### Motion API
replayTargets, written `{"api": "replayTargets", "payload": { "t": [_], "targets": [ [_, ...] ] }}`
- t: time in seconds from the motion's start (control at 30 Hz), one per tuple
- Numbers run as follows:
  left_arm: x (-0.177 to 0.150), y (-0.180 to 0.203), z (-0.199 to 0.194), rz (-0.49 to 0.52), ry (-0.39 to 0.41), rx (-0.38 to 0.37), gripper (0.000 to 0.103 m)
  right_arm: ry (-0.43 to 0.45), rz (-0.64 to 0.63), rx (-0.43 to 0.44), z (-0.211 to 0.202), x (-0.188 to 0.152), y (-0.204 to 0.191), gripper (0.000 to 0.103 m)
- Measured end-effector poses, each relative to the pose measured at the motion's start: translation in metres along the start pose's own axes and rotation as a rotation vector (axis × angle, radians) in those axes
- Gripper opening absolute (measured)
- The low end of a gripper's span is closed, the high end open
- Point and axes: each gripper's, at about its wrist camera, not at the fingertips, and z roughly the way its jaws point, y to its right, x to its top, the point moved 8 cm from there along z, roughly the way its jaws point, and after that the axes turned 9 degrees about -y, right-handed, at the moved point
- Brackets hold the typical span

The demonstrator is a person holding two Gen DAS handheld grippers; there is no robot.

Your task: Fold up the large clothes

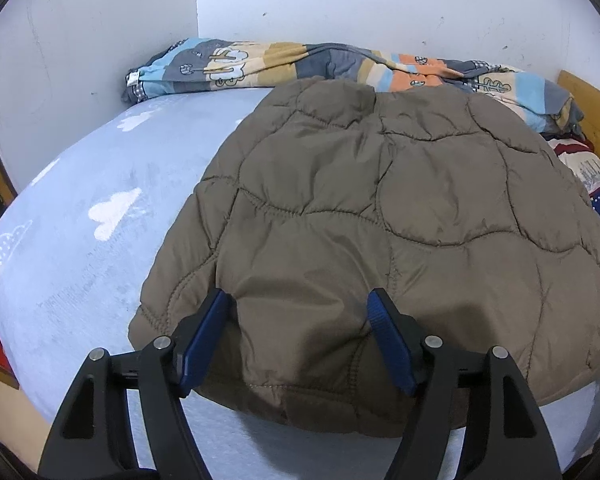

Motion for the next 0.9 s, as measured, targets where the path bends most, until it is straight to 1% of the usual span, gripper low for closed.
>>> {"api": "replayTargets", "payload": {
  "t": [0.07, 0.13, 0.17, 0.2, 0.3, 0.37, 0.47, 0.53, 0.6, 0.77, 0.9],
  "targets": [
    [0.001, 0.0, -0.008, 0.01, 0.024, 0.003, 0.072, 0.022, -0.003, -0.007, -0.006, 0.0, 0.0, 0.072],
    [0.002, 0.003, -0.02, 0.017, 0.064, -0.001, 0.072, 0.083, -0.019, 0.0, -0.024, 0.0, -0.006, 0.073],
    [0.003, 0.007, -0.03, 0.023, 0.095, -0.024, 0.072, 0.111, -0.043, -0.005, -0.031, -0.002, -0.013, 0.073],
    [0.004, 0.011, -0.034, 0.028, 0.107, -0.036, 0.072, 0.141, -0.077, -0.01, -0.039, -0.003, -0.02, 0.073],
    [0.001, 0.031, -0.045, 0.08, 0.143, -0.057, 0.072, 0.156, -0.144, 0.064, -0.043, -0.009, -0.046, 0.073],
    [-0.006, 0.047, -0.043, 0.127, 0.13, -0.075, 0.072, 0.157, -0.212, 0.052, -0.041, -0.018, -0.065, 0.073],
    [-0.016, 0.063, -0.028, 0.173, 0.081, -0.081, 0.072, 0.117, -0.277, 0.05, -0.027, -0.03, -0.084, 0.073],
    [-0.02, 0.065, -0.016, 0.167, 0.044, -0.084, 0.072, 0.085, -0.304, 0.009, -0.012, -0.035, -0.087, 0.073],
    [-0.02, 0.064, -0.01, 0.157, 0.025, -0.093, 0.074, 0.056, -0.31, -0.005, 0.001, -0.037, -0.086, 0.074],
    [-0.023, 0.064, -0.011, 0.16, 0.025, -0.09, 0.075, 0.041, -0.297, 0.008, 0.008, -0.036, -0.083, 0.076],
    [-0.024, 0.062, -0.02, 0.144, 0.034, -0.096, 0.074, 0.079, -0.301, 0.01, -0.008, -0.039, -0.085, 0.076]
  ]
}}
